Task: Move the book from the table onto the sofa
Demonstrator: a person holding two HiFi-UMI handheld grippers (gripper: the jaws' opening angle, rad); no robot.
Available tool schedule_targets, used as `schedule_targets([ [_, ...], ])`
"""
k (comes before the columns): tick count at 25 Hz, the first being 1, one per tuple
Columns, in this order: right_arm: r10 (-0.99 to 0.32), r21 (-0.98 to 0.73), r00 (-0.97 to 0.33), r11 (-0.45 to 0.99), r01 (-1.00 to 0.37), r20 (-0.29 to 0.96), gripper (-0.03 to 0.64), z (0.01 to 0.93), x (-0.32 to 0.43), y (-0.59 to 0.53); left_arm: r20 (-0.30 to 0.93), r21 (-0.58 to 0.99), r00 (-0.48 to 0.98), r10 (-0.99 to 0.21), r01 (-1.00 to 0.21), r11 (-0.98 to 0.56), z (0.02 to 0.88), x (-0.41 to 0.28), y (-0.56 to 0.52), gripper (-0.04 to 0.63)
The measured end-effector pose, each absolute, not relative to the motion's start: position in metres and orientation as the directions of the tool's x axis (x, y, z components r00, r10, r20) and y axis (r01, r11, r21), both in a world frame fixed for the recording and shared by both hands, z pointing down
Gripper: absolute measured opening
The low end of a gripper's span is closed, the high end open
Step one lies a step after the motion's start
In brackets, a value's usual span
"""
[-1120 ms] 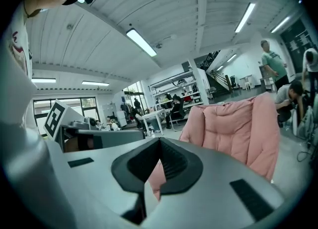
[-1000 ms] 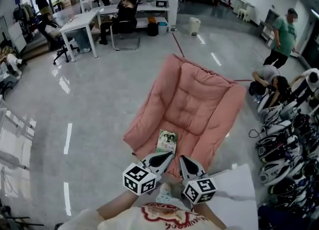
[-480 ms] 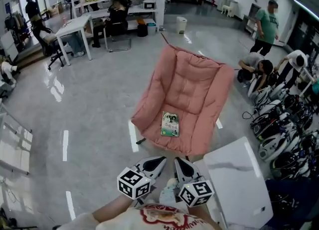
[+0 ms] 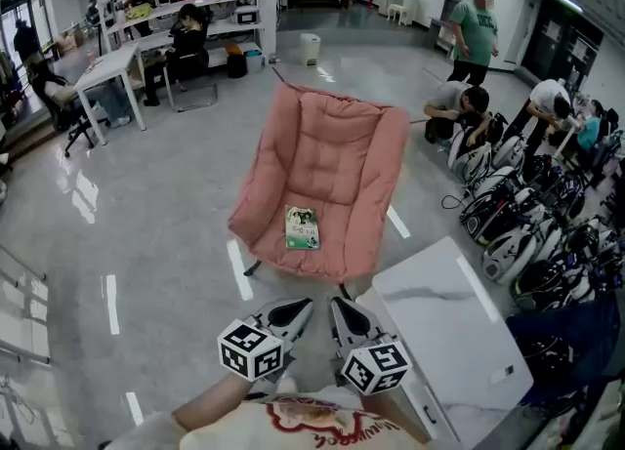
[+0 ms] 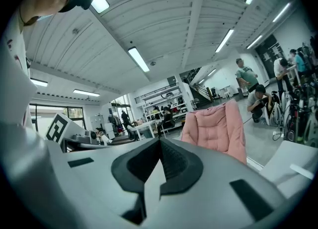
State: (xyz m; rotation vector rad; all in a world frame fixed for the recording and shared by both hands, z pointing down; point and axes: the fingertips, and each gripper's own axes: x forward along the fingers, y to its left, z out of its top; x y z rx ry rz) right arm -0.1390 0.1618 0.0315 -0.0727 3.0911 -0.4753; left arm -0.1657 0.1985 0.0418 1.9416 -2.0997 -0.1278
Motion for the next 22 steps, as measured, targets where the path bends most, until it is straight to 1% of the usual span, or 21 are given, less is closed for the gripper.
schedule_targets([
  [6,-0.028,-0.281,-1.000,0.959,-0.025,-0.007,-0.002,0.038,-0.070,0.175,0.149,0.266,-0.068,-0.986,-0.958,0.107,0.054,-0.100,0.212,0.005],
  [16,0.017,-0.283,-0.999,0.959,0.008,0.028,-0.001,0.081,0.082,0.217,0.087,0.275,-0.154,-0.984,-0.946,0.172,0.079,0.047,0.251,0.005],
  [19,0.045,-0.294,-0.998,0.955,0.033,0.033,0.000,0.084,0.114,0.232,0.092,0.290,-0.180,-0.979,-0.936,0.200,0.084,0.079,0.269,0.005],
  [22,0.046,-0.297,-0.999,0.954,0.039,0.014,-0.001,0.076,0.134,0.243,0.099,0.286,-0.176,-0.979,-0.938,0.197,0.081,0.100,0.283,0.005],
])
